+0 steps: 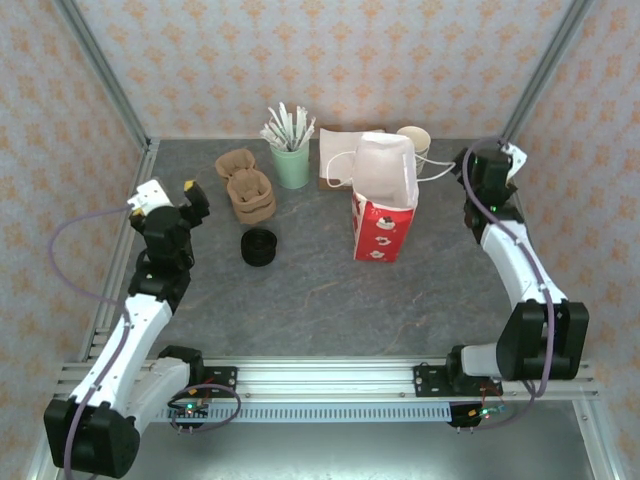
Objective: Pack the takeout coffee
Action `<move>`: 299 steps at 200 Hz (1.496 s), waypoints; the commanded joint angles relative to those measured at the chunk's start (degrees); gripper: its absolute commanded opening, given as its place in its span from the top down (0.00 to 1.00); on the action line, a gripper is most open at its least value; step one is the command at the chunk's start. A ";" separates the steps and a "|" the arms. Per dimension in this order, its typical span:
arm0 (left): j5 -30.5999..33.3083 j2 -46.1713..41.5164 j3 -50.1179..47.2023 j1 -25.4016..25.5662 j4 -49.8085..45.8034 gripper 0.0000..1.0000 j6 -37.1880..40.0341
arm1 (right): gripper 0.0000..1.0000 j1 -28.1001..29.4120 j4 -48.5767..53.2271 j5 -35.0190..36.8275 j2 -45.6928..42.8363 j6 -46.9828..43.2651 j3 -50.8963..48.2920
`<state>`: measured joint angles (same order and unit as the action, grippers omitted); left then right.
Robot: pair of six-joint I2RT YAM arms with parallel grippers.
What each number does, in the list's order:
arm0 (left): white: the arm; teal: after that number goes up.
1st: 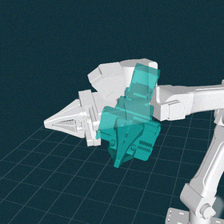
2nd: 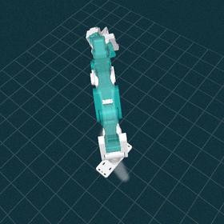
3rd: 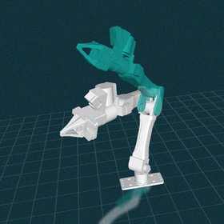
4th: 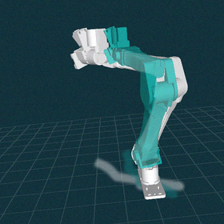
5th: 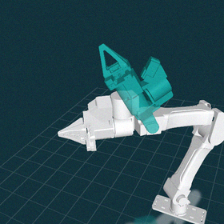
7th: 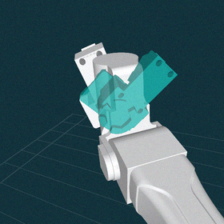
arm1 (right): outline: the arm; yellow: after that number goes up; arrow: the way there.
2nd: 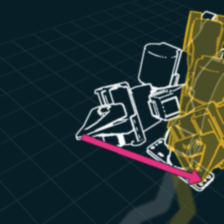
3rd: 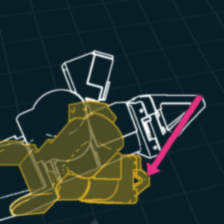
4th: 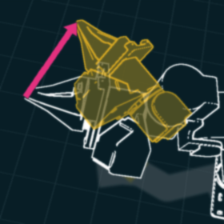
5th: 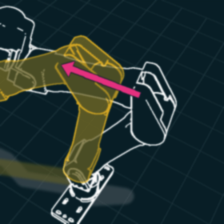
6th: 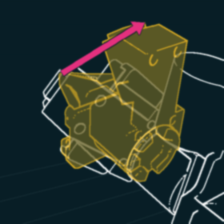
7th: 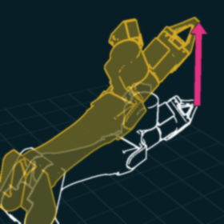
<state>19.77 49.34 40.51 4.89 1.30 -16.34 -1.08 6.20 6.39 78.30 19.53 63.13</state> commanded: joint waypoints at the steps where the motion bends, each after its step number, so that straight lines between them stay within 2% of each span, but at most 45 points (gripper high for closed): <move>1: -0.42 -0.19 4.85 0.21 -19.97 0.00 -8.01 | 0.06 -0.06 15.09 -9.02 5.14 6.95 6.40; 28: -6.01 -1.08 7.74 0.56 -24.48 0.00 -9.45 | 0.13 0.02 18.68 -15.03 10.42 9.03 14.32; 59: -7.98 -2.44 9.14 1.35 -26.69 0.00 -8.85 | 0.19 1.29 22.67 -17.79 16.23 9.19 22.27; 91: -8.80 -3.63 8.89 1.36 -26.89 0.00 -7.98 | 0.22 3.47 21.13 -17.05 18.34 9.45 24.51; 130: -12.28 -3.57 9.15 1.36 -26.83 0.00 -7.25 | 0.30 5.77 21.93 -14.60 21.50 8.55 29.34; 173: -13.38 -3.99 9.06 1.42 -27.05 0.00 -7.13 | 0.34 6.00 22.80 -12.61 23.52 8.70 31.94; 251: -13.49 -4.17 9.89 1.41 -28.02 0.00 -6.67 | 0.57 6.08 24.48 -14.01 28.96 7.52 37.88; 299: -13.47 -4.00 10.05 1.39 -28.11 0.00 -6.44 | 0.66 6.14 25.44 -14.53 30.60 7.09 39.98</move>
<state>6.37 45.93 48.51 6.02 -25.47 -23.97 4.95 29.61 -7.99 108.53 27.20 100.60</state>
